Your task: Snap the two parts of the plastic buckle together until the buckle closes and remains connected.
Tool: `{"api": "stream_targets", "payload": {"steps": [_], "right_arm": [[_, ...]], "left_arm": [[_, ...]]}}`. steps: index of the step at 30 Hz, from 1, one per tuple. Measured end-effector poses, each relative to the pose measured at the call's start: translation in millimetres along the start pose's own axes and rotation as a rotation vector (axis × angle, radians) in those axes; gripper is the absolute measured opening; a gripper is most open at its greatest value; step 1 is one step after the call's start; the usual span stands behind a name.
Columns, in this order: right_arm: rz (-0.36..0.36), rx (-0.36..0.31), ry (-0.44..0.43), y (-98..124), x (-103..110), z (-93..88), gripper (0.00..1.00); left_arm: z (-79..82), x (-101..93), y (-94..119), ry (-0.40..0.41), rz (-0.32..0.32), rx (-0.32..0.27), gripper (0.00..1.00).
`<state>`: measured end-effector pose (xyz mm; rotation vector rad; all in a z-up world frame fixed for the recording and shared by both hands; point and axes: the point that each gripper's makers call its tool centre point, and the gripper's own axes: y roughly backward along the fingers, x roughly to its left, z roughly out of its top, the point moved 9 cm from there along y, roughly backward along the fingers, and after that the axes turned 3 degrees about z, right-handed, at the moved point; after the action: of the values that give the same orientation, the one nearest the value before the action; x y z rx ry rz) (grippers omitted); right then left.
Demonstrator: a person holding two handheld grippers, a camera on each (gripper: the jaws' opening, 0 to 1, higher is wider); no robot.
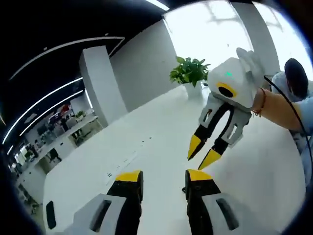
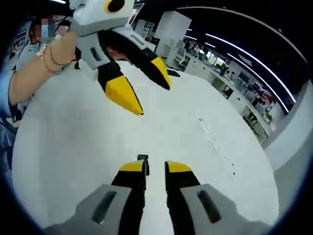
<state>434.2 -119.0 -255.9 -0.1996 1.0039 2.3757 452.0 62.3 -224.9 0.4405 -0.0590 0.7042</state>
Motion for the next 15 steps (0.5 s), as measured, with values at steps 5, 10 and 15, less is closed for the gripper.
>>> {"api": "stream_targets", "payload": {"steps": [5,10,15], "right_arm": [[-0.053,-0.136,-0.131,31.1,12.4,-1.8,0.13],[-0.116,-0.221,-0.131,59.6,26.2,-4.2,0.14],[-0.138,-0.332,-0.147,89.7,36.9,-4.0,0.14]], "left_arm": [[4.4,3.0,36.5,0.01,0.121,-0.084,0.33],[7.5,1.1,76.0,0.063,0.191,-0.173,0.34],[0.3,-8.1,112.1,0.048,0.246,-0.247,0.35]]}}
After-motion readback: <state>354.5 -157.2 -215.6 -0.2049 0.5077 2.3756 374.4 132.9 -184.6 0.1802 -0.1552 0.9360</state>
